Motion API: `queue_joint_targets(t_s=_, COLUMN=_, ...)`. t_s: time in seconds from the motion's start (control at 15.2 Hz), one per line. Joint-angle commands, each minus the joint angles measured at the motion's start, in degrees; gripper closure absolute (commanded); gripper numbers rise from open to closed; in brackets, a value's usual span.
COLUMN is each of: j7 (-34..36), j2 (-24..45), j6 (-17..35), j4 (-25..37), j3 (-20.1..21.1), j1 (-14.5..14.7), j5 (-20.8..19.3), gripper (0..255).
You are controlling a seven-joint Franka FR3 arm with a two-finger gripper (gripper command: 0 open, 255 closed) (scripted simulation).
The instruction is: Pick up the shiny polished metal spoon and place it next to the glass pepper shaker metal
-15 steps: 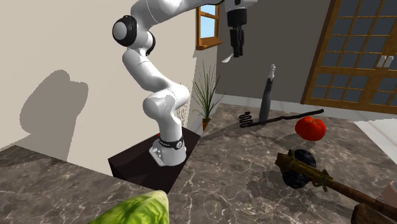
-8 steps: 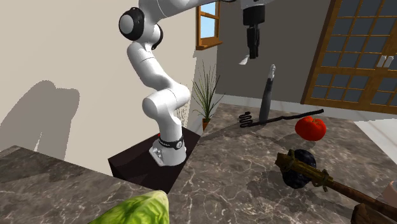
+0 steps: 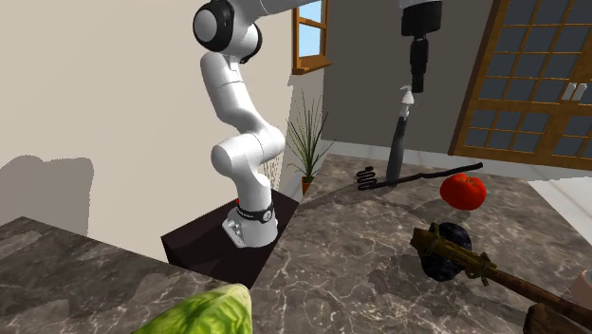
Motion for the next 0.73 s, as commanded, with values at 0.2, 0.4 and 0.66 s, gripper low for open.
queue_joint_targets(t_s=0.2, j7=-1.72, j2=9.94, j6=1.36, j4=8.21, j3=-0.33, j1=-2.05, j5=-2.87, gripper=255)
queue_joint_targets(t_s=0.4, j7=-2.34, j2=16.27, j6=1.41, j4=14.20, j3=-0.29, j1=-2.93, j5=-4.73, gripper=255)
queue_joint_targets(t_s=0.66, j7=-2.90, j2=25.40, j6=0.37, j4=23.92, j3=-0.19, j1=-3.53, j5=-7.55, gripper=255)
